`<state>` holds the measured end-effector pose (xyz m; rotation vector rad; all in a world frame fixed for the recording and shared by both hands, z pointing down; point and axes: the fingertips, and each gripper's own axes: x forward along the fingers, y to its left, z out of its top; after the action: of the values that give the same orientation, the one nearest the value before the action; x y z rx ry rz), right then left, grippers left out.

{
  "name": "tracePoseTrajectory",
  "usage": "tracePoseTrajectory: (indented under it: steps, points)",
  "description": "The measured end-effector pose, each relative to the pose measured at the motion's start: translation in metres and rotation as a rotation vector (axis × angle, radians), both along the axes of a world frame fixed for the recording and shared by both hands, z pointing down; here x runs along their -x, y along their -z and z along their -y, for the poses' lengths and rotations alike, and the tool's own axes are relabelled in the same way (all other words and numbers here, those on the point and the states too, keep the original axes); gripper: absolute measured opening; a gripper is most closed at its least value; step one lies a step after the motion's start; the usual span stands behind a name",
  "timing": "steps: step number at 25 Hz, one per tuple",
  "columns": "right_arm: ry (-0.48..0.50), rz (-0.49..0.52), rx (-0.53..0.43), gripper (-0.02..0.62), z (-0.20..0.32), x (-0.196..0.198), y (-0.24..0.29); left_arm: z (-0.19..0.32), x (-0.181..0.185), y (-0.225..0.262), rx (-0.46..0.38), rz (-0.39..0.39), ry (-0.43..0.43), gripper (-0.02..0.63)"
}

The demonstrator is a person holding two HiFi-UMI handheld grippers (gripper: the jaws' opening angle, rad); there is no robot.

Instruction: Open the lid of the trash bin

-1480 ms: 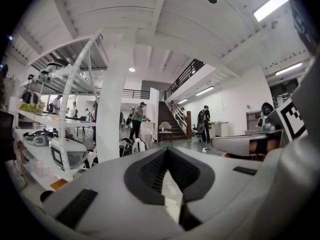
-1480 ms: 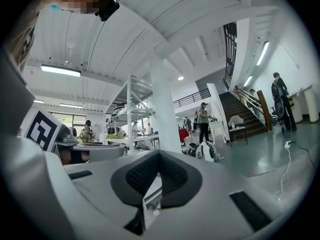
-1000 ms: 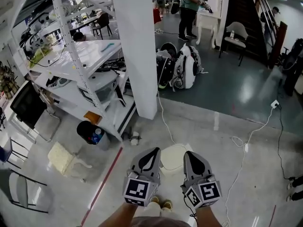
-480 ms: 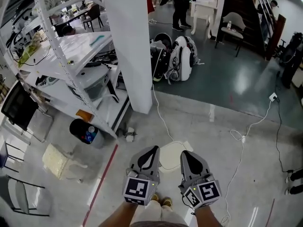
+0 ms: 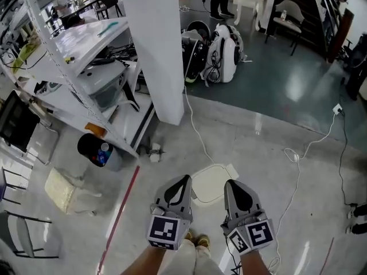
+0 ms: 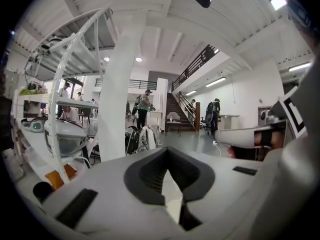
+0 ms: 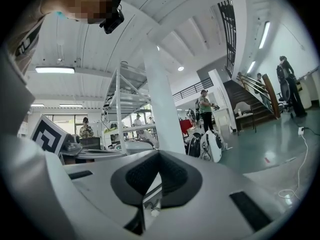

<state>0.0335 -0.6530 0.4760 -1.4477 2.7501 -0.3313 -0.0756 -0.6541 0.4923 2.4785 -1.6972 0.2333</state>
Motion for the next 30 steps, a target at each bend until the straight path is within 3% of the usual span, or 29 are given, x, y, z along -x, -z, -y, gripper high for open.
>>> tracePoseTrajectory:
  steps: [13, 18, 30]
  points:
    - [0.030, -0.050, 0.076, 0.020, 0.005, 0.009, -0.096, 0.001, -0.012, -0.107, 0.131, -0.017, -0.013, -0.003]
    - [0.028, -0.043, 0.096, 0.018, 0.001, 0.012, -0.104, 0.020, -0.004, -0.122, 0.125, -0.025, -0.013, -0.004]
    - [0.037, -0.048, 0.128, 0.020, 0.002, 0.021, -0.124, 0.094, 0.009, -0.241, 0.405, -0.036, 0.050, -0.005]
